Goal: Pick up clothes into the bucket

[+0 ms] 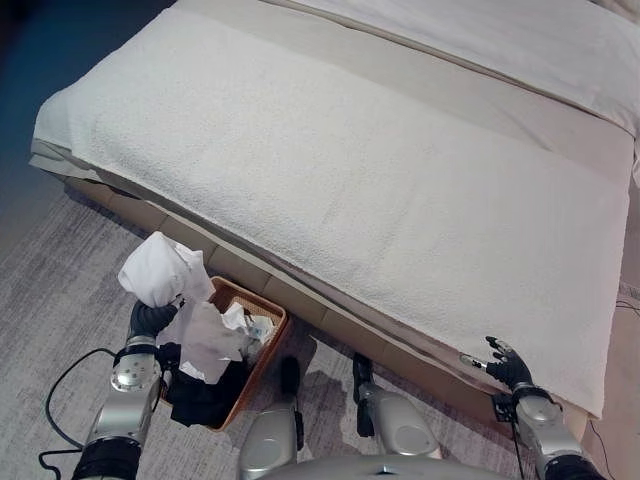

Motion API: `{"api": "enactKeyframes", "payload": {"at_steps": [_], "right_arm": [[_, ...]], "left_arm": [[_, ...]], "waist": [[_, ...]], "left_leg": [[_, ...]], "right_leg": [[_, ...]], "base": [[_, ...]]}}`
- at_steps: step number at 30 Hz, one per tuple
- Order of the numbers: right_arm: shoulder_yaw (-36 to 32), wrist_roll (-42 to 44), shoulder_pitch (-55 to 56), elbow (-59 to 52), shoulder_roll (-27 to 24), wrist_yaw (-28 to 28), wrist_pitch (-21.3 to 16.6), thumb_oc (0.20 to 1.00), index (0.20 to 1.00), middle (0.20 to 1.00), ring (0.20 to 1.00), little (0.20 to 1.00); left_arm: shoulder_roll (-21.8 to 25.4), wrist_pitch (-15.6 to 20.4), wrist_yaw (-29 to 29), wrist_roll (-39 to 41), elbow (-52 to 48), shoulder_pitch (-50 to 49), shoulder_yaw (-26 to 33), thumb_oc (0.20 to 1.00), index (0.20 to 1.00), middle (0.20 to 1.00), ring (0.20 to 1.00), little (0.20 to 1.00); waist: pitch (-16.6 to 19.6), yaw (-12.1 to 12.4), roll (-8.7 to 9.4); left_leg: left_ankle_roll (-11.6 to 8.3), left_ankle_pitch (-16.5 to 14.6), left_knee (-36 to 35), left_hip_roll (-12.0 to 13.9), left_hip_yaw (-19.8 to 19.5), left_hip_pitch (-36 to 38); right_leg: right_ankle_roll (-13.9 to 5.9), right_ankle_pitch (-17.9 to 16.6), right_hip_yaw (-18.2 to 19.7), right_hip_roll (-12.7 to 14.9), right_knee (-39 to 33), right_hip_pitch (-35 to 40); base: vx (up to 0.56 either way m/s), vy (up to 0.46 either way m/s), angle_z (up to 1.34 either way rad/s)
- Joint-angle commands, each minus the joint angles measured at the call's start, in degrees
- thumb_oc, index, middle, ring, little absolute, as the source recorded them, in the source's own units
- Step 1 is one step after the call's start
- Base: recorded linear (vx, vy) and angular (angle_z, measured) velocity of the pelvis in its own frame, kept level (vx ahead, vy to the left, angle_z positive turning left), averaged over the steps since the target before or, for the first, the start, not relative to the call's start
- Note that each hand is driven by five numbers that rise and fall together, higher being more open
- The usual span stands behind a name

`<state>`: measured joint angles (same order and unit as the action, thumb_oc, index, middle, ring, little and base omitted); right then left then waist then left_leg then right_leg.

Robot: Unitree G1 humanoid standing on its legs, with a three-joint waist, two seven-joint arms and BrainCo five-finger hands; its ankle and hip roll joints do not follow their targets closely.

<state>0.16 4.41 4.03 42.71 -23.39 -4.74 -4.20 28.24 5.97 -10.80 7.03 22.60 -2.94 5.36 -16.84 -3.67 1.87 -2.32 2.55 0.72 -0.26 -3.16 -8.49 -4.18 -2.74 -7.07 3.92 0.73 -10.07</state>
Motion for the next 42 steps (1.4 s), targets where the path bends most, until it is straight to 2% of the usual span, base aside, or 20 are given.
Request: {"api": "enactKeyframes", "payload": {"at_steps": [1,8,9,10,15,16,17,18,19,20,24,27,31,34,36,38,42], "right_arm": [[2.68,-0.5,-2.52,0.83,-1.24,-2.16,-2.07,1.0,1.0,1.0,1.0,1.0],[5.0,0.52,-4.71,0.27,-1.52,-4.35,-3.82,1.0,1.0,1.0,1.0,1.0],[5.76,1.38,-4.59,-1.39,-1.88,-4.13,-4.5,1.0,1.0,1.0,1.0,1.0],[5.75,1.39,-4.57,-1.4,-1.88,-4.13,-4.5,1.0,1.0,1.0,1.0,1.0],[6.95,2.88,-5.43,-3.16,-2.92,-5.14,-5.64,1.0,1.0,1.0,1.0,1.0],[6.76,3.64,-5.64,-4.23,-3.38,-5.77,-6.18,1.0,1.0,1.0,1.0,1.0],[6.8,3.77,-5.93,-4.29,-3.8,-6.16,-6.28,1.0,1.0,1.0,1.0,1.0],[6.74,3.78,-6.01,-4.32,-3.78,-6.17,-6.3,1.0,1.0,1.0,1.0,1.0],[7.04,3.87,-6.44,-4.3,-4.12,-6.46,-6.49,1.0,1.0,1.0,1.0,1.0],[7.29,4.21,-7.43,-4.61,-4.74,-7.25,-6.83,1.0,1.0,1.0,1.0,1.0],[7.3,5.51,-8.98,-5.85,-5.96,-8.45,-7.48,1.0,1.0,1.0,1.0,1.0],[7.24,5.95,-9.53,-6.34,-6.3,-9.1,-7.61,1.0,1.0,1.0,1.0,1.0],[7.11,6.81,-9.93,-7.93,-6.96,-9.86,-8.07,1.0,1.0,1.0,1.0,1.0],[7.58,7.18,-10.88,-7.5,-7.24,-10.12,-8.06,1.0,1.0,1.0,1.0,1.0],[8.07,7.16,-10.71,-7.62,-7.35,-10.07,-7.94,1.0,1.0,1.0,1.0,1.0],[8.38,6.91,-10.79,-7.46,-7.61,-9.55,-7.48,1.0,1.0,1.0,1.0,1.0],[8.51,6.78,-10.81,-7.27,-7.61,-9.09,-7.23,1.0,1.0,1.0,1.0,1.0]], "left_arm": [[2.41,4.4,-2.67,0.89,0.54,2.5,0.75,0.2,0.2,0.2,0.2,0.2],[3.91,2.96,-8.05,-3.52,7.87,8.65,-2.2,0.2,0.2,0.2,0.2,0.2],[5.01,2.51,-9.57,-4.51,9.08,10.02,-2.76,0.2,0.2,0.2,0.2,0.2],[5.01,2.53,-9.58,-4.51,9.13,10.05,-2.79,0.2,0.2,0.2,0.2,0.2],[6.64,1.91,-12.11,-4.28,11.95,13.35,-4.02,0.2,0.2,0.2,0.2,0.2],[7.44,1.91,-13.24,-4.11,12.01,14.32,-4.09,0.2,0.2,0.2,0.2,0.2],[7.63,1.83,-13.54,-3.89,12.19,14.71,-4.26,0.2,0.2,0.2,0.2,0.2],[7.66,1.85,-13.56,-3.89,12.18,14.84,-4.25,0.2,0.2,0.2,0.2,0.2],[7.77,1.91,-13.99,-3.73,12.8,15.48,-4.66,0.2,0.2,0.2,0.2,0.2],[8.29,1.73,-14.95,-3.4,12.62,16.7,-4.89,0.2,0.2,0.2,0.2,0.2],[10.34,1.38,-16.55,-3.36,13.46,19.07,-5.5,0.2,0.2,0.2,0.2,0.2],[11.38,0.99,-17.07,-3.51,13.69,20.24,-6.03,0.2,0.2,0.2,0.2,0.2],[15.32,-0.68,-18.0,-7.2,11.86,20.3,-6.0,0.2,0.2,0.2,0.2,0.2],[17.02,-1.88,-18.31,-8.56,14.59,21.17,-6.49,0.2,0.2,0.2,0.2,0.2],[17.96,-3.1,-18.61,-9.97,15.67,21.91,-6.89,1.0,1.0,1.0,1.0,1.0],[19.4,-5.39,-17.16,-13.47,16.05,22.16,-7.74,1.0,1.0,1.0,1.0,1.0],[19.59,-5.93,-16.49,-14.21,16.46,21.57,-6.97,1.0,1.0,1.0,1.0,1.0]], "waist": [[1.1,-0.34,1.45],[-2.82,-1.43,1.76],[-4.79,-1.91,2.11],[-4.79,-1.85,2.08],[-8.12,-2.95,2.77],[-9.5,-3.42,2.85],[-9.68,-3.4,2.7],[-9.73,-3.49,2.84],[-9.98,-3.39,2.71],[-11.17,-3.46,2.71],[-12.8,-3.65,3.01],[-12.92,-3.58,3.08],[-12.95,-3.45,3.37],[-12.95,-3.31,3.59],[-12.95,-3.28,3.78],[-12.95,-3.01,3.82],[-12.95,-2.9,3.84]], "left_leg": [[0.96,-1.6,5.45,-1.89,-0.36,-5.0],[0.95,-1.61,9.93,-2.14,-0.28,-10.73],[1.22,-1.9,12.33,-2.34,-0.14,-13.32],[1.22,-2.26,12.74,-2.29,-0.1,-13.46],[1.84,-4.55,22.07,-2.69,0.66,-23.03],[2.22,-5.83,26.27,-3.04,0.55,-27.08],[2.09,-8.28,28.33,-2.82,0.36,-28.05],[2.31,-6.39,27.98,-2.99,0.69,-28.96],[2.21,-8.8,29.82,-2.74,0.43,-29.75],[2.35,-9.51,32.57,-2.72,0.29,-32.86],[2.37,-10.37,36.94,-2.79,-0.1,-38.55],[2.38,-10.81,38.56,-2.77,-0.39,-41.28],[2.49,-12.07,41.76,-2.64,-0.77,-46.07],[2.6,-12.85,43.72,-2.34,-0.86,-48.45],[2.65,-13.05,44.28,-2.32,-1.04,-49.34],[2.79,-13.31,44.53,-2.26,-0.98,-49.81],[2.86,-13.38,44.28,-2.18,-1.05,-49.55]], "right_leg": [[-2.81,-0.13,-0.07,3.43,4.79,-2.89],[-2.38,0.15,0.71,3.66,8.59,-8.55],[-2.05,0.5,1.15,3.88,10.71,-10.88],[-2.04,0.78,1.19,3.84,11.06,-11.01],[-1.31,1.88,2.47,4.04,17.16,-19.1],[-0.89,2.93,3.2,3.98,20.89,-22.93],[-1.05,5.12,3.67,3.67,23.19,-24.06],[-0.75,3.46,3.45,3.96,22.62,-24.79],[-0.92,5.6,4.0,3.59,24.8,-25.73],[-0.79,6.36,4.43,3.65,27.57,-28.74],[-0.58,7.32,4.45,3.78,31.37,-33.88],[-0.53,7.81,4.37,3.83,32.99,-36.53],[-0.49,8.79,4.14,3.91,35.78,-41.05],[-0.61,9.26,4.06,3.95,37.19,-43.37],[-0.59,9.5,3.84,3.9,37.63,-43.99],[-0.61,9.71,3.43,3.97,37.97,-44.77],[-0.55,9.74,3.47,3.89,37.67,-44.67]], "base": [[-0.05,0.011,-0.01],[-0.08,0.014,0.0],[-0.08,0.031,-0.03],[-0.1,0.025,0.0],[-0.08,0.045,0.01],[0.01,0.077,-0.09],[-0.06,0.069,-0.15],[0.07,0.028,-0.12],[-0.04,0.044,-0.08],[0.04,0.036,-0.07],[-0.02,0.026,-0.05],[0.0,0.007,0.03],[0.0,0.0,0.0],[0.0,0.0,-0.01],[0.0,0.0,0.0],[0.02,0.001,0.05],[0.01,0.006,0.04]]}}
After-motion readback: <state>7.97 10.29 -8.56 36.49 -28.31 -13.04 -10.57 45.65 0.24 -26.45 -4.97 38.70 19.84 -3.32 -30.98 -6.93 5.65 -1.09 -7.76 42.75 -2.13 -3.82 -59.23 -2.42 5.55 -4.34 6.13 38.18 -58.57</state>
